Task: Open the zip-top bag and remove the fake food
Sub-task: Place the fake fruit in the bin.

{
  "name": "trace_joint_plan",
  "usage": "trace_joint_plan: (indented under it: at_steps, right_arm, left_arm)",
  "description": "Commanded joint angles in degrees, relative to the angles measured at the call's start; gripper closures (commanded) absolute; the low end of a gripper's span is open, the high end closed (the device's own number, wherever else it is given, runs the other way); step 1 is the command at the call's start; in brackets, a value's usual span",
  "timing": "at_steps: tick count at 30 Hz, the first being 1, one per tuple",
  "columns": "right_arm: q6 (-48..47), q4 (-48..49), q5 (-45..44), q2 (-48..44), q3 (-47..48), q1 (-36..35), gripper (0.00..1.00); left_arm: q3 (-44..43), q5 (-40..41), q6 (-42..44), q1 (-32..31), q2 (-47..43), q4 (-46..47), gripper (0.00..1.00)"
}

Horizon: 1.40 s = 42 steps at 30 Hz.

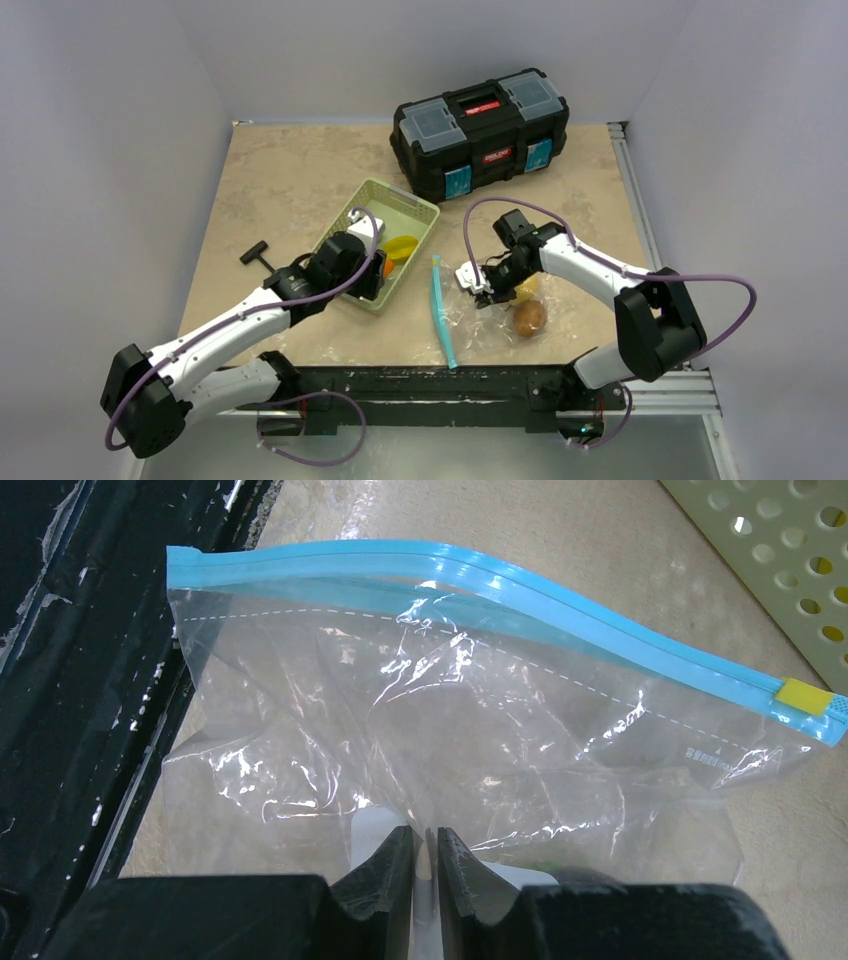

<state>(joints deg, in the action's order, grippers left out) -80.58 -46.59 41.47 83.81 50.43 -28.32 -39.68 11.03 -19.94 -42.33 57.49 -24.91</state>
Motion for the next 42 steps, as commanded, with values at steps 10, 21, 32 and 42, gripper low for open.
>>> trace_joint_plan:
  at_steps: [10, 21, 32, 42]
  right_arm:
    - [-0.5, -0.2, 0.5, -1.8, -0.3, 0.3, 0.86]
    - [-0.5, -0.1, 0.4, -1.8, -0.2, 0.4, 0.85]
    - [-0.3, 0.0, 0.3, -1.8, -0.3, 0.3, 0.84]
    - [-0.3, 0.0, 0.3, -1.8, -0.3, 0.4, 0.81]
  left_arm:
    - [-1.1, -6.8, -0.8, 3.1, 2.7, 2.9, 0.56]
    - [-0.7, -7.4, -1.2, 4.1, 2.5, 2.9, 0.27]
    - [-0.1, -7.3, -0.8, 4.3, -1.4, 2.5, 0.19]
    - [3.2, -10.7, -2.4, 4.3, -7.8, 6.7, 0.08]
